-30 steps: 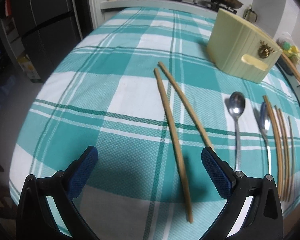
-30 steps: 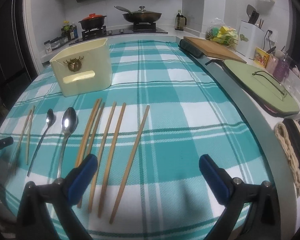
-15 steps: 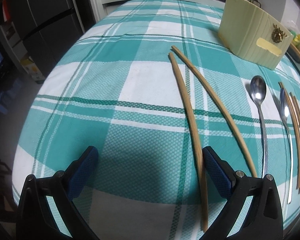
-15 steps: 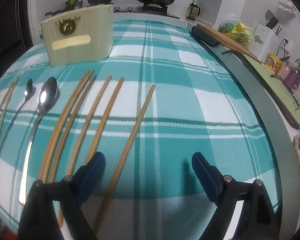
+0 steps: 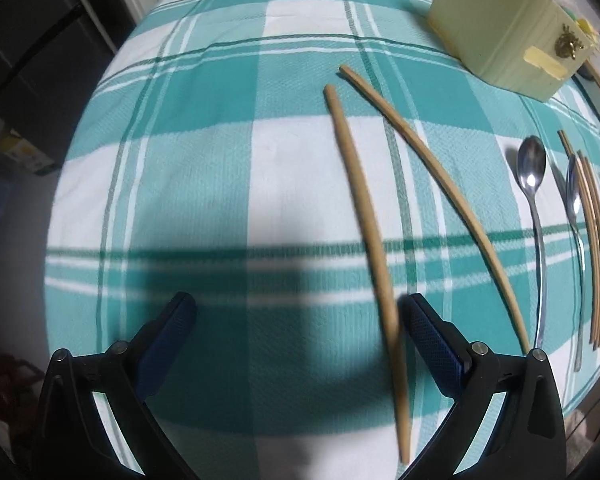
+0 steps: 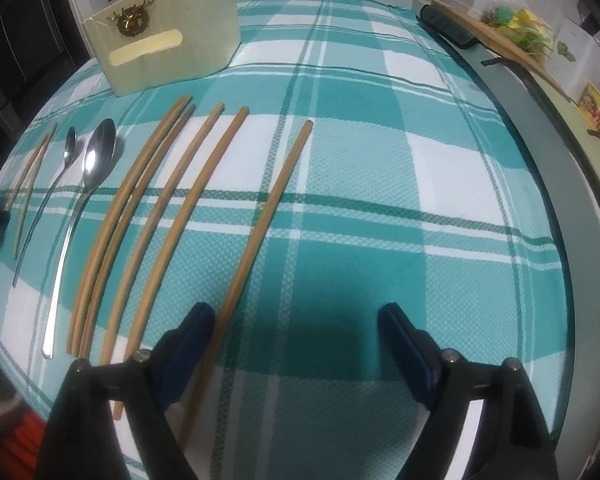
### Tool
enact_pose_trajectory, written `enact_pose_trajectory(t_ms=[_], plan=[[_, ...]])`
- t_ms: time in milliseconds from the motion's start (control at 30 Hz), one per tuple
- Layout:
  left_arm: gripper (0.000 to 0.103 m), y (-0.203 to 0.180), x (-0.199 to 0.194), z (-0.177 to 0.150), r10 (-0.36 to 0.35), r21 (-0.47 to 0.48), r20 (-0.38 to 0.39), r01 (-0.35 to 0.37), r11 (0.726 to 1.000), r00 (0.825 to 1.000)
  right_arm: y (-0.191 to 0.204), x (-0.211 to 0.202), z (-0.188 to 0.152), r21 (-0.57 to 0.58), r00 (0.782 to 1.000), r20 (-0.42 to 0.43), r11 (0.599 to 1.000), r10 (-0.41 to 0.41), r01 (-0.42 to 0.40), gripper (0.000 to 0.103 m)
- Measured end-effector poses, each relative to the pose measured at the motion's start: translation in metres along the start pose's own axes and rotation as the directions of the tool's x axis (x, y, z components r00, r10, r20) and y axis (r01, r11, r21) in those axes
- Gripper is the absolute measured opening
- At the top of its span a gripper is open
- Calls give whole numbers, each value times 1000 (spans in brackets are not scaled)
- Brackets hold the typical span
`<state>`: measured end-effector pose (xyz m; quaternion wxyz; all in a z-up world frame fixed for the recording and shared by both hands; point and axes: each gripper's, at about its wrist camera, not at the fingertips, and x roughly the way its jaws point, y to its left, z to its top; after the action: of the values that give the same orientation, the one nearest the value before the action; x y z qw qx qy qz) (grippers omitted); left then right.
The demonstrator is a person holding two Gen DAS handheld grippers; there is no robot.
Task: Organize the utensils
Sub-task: 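Lower the left gripper onto a wooden chopstick and close on it, then lift the chopstick upright with the left gripper over the cream holder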
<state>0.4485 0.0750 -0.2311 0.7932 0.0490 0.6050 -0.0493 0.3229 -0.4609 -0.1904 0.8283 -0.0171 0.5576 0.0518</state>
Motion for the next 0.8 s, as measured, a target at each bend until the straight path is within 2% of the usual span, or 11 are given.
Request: enact_pose_trajectory(t_ms=[167, 300, 367, 467, 500, 533, 567, 667, 800], plan=[[103, -6, 11, 36, -16, 36, -45, 18, 999, 999, 3, 9, 34, -29, 999, -37, 999, 16, -17, 56], [99, -6, 20, 67, -18, 8, -86, 18, 1000, 996, 7, 24, 71, -40, 998, -53, 999, 14, -17, 50], [91, -8, 20, 78, -13, 5, -91, 14, 1000, 996, 7, 29, 86, -29, 998, -62, 999, 14, -16, 43], [60, -14, 15, 93, -14, 26, -90, 16, 1000, 996, 6, 36, 101, -14, 998, -66, 1000, 13, -14, 33], [40, -16, 14, 95, -12, 30, -87, 14, 999, 996, 5, 37, 105, -10, 998, -65, 1000, 9, -9, 26], [13, -18, 13, 98, -22, 29, -85, 24, 999, 996, 4, 40, 109, -11, 998, -62, 1000, 2, -3, 24], [8, -19, 13, 99, -38, 22, -89, 40, 999, 995, 4, 40, 111, -12, 998, -58, 1000, -2, 1, 19], [5, -17, 12, 98, -53, -3, -74, 53, 999, 996, 2, 41, 118, -2, 999, -47, 1000, 2, -2, 9], [4, 0, -17, 80, -119, -57, 0, 119, 991, 993, -5, 37, 123, 23, 999, -15, 999, 36, -36, 6]])
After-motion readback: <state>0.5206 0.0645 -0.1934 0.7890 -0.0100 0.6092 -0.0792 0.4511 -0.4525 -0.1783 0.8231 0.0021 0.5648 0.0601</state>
